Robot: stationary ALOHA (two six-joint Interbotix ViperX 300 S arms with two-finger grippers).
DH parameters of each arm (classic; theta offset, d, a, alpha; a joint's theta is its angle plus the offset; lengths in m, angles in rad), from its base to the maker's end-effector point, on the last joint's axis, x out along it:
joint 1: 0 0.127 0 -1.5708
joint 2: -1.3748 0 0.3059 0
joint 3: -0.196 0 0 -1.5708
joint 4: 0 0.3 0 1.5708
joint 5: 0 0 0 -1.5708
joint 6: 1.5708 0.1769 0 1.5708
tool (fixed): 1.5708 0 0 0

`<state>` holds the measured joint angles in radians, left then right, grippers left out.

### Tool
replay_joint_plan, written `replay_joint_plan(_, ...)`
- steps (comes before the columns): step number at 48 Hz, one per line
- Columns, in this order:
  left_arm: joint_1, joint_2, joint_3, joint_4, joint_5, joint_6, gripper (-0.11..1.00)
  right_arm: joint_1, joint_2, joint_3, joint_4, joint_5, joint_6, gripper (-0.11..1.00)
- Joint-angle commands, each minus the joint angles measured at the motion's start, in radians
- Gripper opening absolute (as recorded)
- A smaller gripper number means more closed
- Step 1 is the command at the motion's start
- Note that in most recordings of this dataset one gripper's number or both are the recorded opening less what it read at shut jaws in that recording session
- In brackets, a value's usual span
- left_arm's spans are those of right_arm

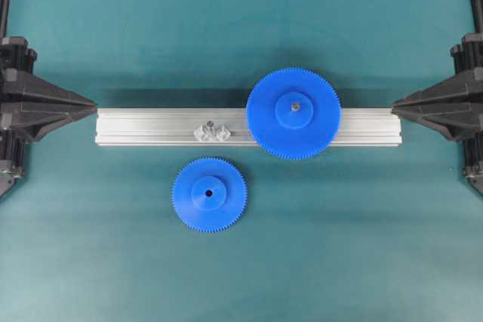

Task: Insert the small gear onto the shaft.
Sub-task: 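Move the left gripper toward the small blue gear on the table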

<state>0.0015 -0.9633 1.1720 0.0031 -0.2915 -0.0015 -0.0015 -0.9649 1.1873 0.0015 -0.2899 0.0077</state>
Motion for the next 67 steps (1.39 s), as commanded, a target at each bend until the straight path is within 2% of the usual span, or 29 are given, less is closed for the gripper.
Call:
replay_joint_plan(1, -0.017, 0.002, 0.011, 0.011, -0.005, -0.014, 0.1, -0.003, 0.006, 0.012, 0.003, -0.017, -0.006, 0.16)
replay_joint_plan(4, -0.025, -0.003, 0.008, 0.011, -0.006, -0.014, 0.12, -0.003, -0.005, 0.026, 0.006, -0.021, 0.002, 0.21)
replay_joint_plan(6, -0.026, -0.006, 0.003, 0.012, -0.005, -0.014, 0.07, -0.003, -0.011, 0.037, 0.012, -0.02, 0.009, 0.26)
replay_joint_plan(10, -0.026, -0.005, -0.003, 0.012, 0.009, -0.014, 0.0, -0.003, -0.02, 0.046, 0.02, -0.02, 0.025, 0.15)
replay_joint_plan(17, -0.028, 0.002, -0.006, 0.012, 0.069, -0.017, 0.0, -0.003, -0.025, 0.046, 0.023, -0.017, 0.046, 0.05)
replay_joint_plan(23, -0.032, 0.006, -0.008, 0.012, 0.118, -0.028, 0.0, -0.003, -0.023, 0.046, 0.023, 0.015, 0.074, 0.04)
replay_joint_plan(31, -0.058, 0.049, -0.018, 0.011, 0.175, -0.077, 0.0, -0.003, -0.021, 0.031, 0.025, 0.114, 0.107, 0.04)
replay_joint_plan(36, -0.069, 0.097, -0.038, 0.012, 0.189, -0.103, 0.0, -0.003, -0.02, 0.018, 0.023, 0.153, 0.109, 0.04)
replay_joint_plan(48, -0.104, 0.219, -0.084, 0.012, 0.216, -0.11, 0.0, -0.003, -0.005, 0.006, 0.025, 0.225, 0.109, 0.04)
replay_joint_plan(58, -0.107, 0.354, -0.153, 0.012, 0.279, -0.118, 0.0, -0.003, 0.008, 0.006, 0.025, 0.238, 0.109, 0.04)
replay_joint_plan(67, -0.143, 0.499, -0.241, 0.012, 0.357, -0.12, 0.0, -0.003, 0.008, 0.008, 0.025, 0.238, 0.109, 0.04)
